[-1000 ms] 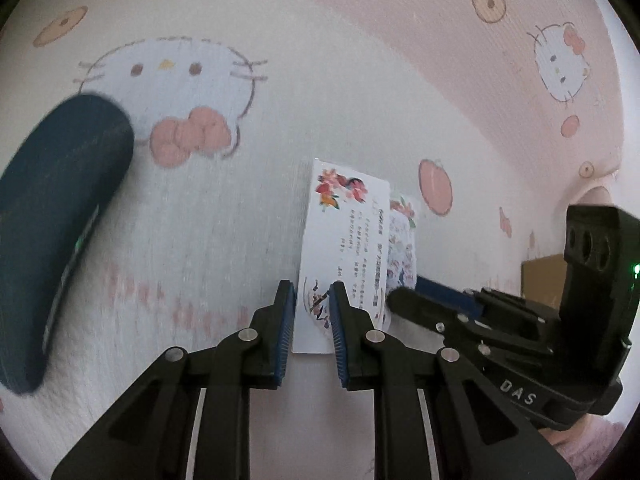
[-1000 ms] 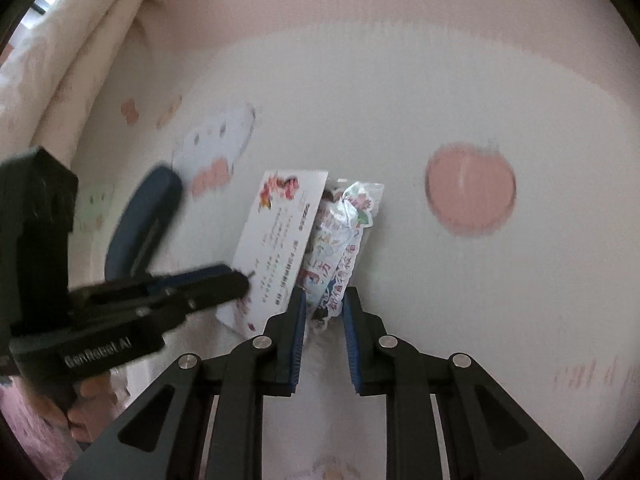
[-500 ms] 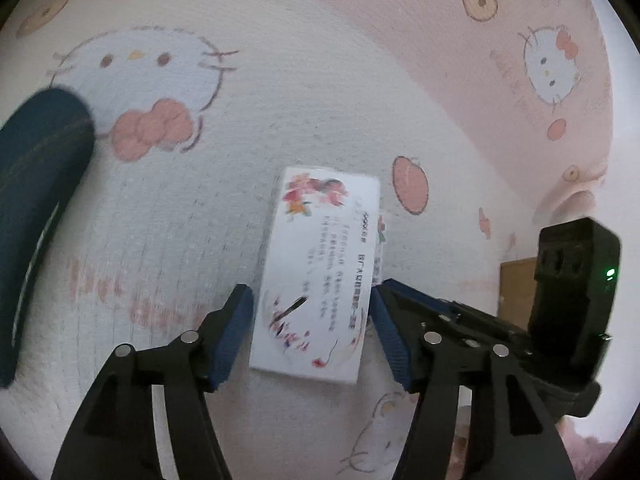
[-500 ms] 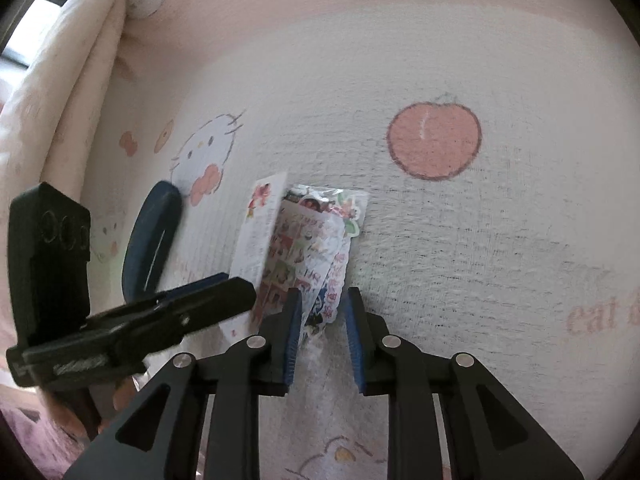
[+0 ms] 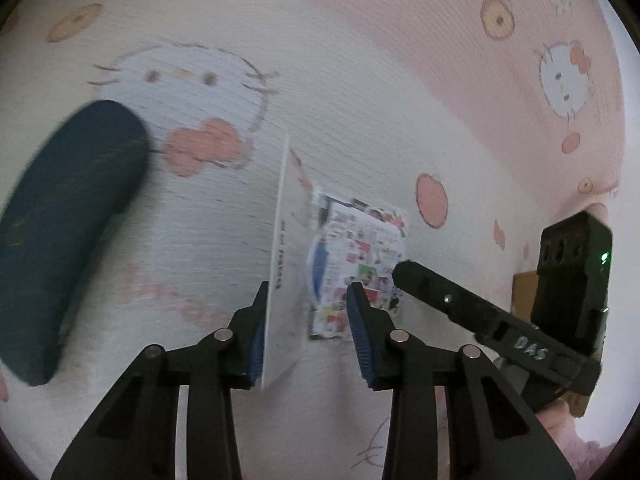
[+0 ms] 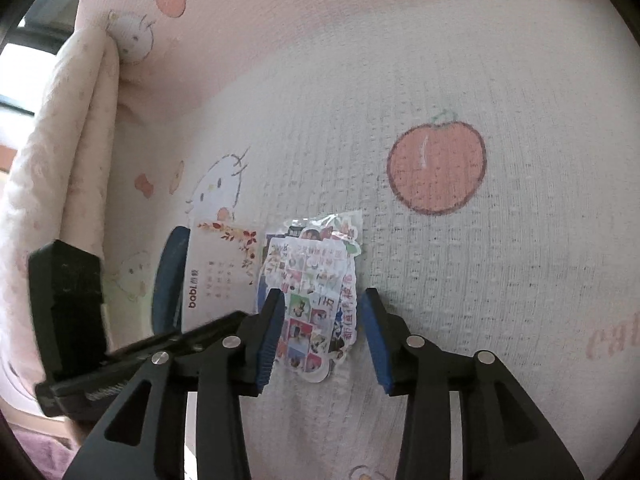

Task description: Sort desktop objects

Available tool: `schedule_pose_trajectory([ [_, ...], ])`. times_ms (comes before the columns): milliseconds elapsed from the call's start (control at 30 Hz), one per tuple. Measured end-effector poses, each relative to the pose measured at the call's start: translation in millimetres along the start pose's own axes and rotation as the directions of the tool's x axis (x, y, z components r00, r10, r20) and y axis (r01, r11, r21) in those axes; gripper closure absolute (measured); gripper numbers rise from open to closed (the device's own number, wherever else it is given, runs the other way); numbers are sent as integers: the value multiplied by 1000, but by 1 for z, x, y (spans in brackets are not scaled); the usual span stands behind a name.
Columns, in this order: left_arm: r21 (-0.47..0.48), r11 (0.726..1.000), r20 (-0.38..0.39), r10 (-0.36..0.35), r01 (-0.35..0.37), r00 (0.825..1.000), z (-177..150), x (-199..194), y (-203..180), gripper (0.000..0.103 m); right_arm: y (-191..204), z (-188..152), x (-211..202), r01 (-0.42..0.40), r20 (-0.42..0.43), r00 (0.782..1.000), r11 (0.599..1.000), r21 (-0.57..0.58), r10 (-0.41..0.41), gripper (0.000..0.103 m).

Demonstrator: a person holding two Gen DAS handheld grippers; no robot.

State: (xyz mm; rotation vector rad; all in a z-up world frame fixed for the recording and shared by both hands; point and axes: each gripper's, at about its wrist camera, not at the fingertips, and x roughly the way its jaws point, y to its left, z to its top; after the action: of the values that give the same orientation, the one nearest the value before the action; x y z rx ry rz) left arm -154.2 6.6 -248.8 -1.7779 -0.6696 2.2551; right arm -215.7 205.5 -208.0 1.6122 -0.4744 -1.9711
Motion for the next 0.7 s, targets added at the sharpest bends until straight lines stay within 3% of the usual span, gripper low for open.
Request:
schedule_pose_trajectory([
  [67,-25,1000,19,-10,11,1000,1,-10,9,64,9,-2,4,40,9,999,998,-54,-40,66],
  [133,-63,998,55,-5,8,998,1,-20,20,79,19,-6,8,84,15,996,990,-111,-83,68],
  [167,-79,997,70,1,5,998,2,-23,25,91,23,-7,10,109,18,994,985,-136,-107,73],
  [267,-127,992,72,4,5,997,4,-23,42,98,32,-10,14,188,30,982,962,-198,-186,84],
  [400,-196,980,77,-13,28,997,2,-20,56,98,31,-6,15,198,30,980,959,-204,-197,86],
  [567,-201,977,83,-63,78,995,2,-24,52,99,28,-7,14,203,34,979,957,-209,-200,86],
  [700,-168,969,101,-164,180,981,5,-32,33,100,29,-8,17,204,37,979,958,-203,-200,86],
])
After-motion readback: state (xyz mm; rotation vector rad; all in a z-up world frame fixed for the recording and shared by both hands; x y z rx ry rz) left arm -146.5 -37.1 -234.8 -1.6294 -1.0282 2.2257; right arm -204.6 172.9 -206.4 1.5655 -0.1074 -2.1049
